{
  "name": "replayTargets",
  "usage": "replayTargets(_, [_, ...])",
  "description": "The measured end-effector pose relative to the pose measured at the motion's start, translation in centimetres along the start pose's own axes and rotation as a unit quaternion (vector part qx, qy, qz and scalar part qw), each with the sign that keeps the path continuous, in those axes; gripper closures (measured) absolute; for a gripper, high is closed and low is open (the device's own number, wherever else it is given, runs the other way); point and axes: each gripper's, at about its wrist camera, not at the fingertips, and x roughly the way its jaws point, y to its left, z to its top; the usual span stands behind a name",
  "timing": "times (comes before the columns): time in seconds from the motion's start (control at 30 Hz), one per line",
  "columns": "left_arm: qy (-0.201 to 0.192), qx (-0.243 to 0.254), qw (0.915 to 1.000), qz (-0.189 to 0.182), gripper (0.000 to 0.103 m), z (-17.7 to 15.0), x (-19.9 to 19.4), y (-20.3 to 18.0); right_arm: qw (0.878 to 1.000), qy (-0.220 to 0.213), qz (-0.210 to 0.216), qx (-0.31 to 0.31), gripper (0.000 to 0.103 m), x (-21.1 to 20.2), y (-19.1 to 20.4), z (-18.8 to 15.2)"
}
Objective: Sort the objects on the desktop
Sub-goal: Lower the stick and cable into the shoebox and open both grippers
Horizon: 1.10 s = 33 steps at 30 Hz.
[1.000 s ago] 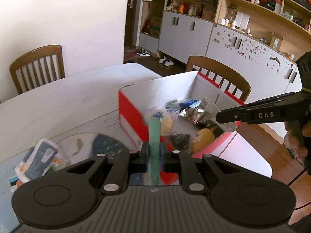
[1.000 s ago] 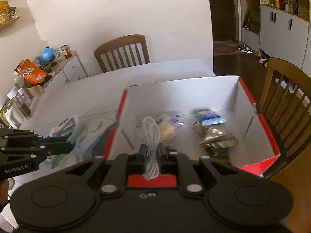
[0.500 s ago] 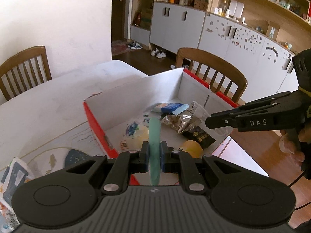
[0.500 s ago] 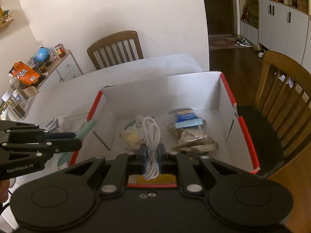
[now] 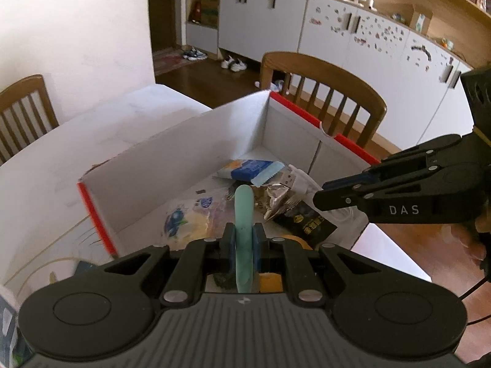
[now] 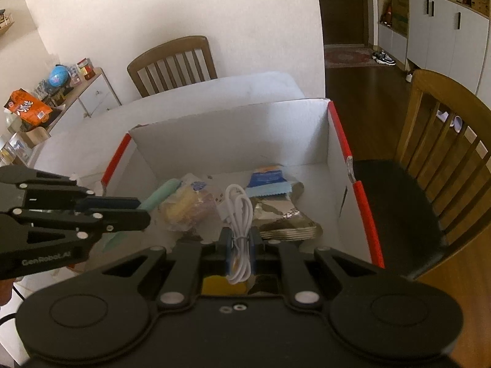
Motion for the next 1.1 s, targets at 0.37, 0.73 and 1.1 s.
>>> replayTargets(0.37, [0.057,0.014,0.9982,-0.009,0.092,1.4,4.4,0.1,0.999,0.027,-0.001,-0.017,0.093,1.7,-0.8,0.2])
replayTargets(0.73, [0.11,0.029,0.9933,-0.02,0.092,2.3,7.7,0.4,0.997,0.058,-0.005,-0.043,0.093,3.2,-1.0,0.4])
replayTargets(1.1, [0.147,0.034,0.9884,-0.016,0.092,2.8,9.7,0.6,0.995,0.084,-0.004,-0.06,0.093,4.7,-1.3,0.0])
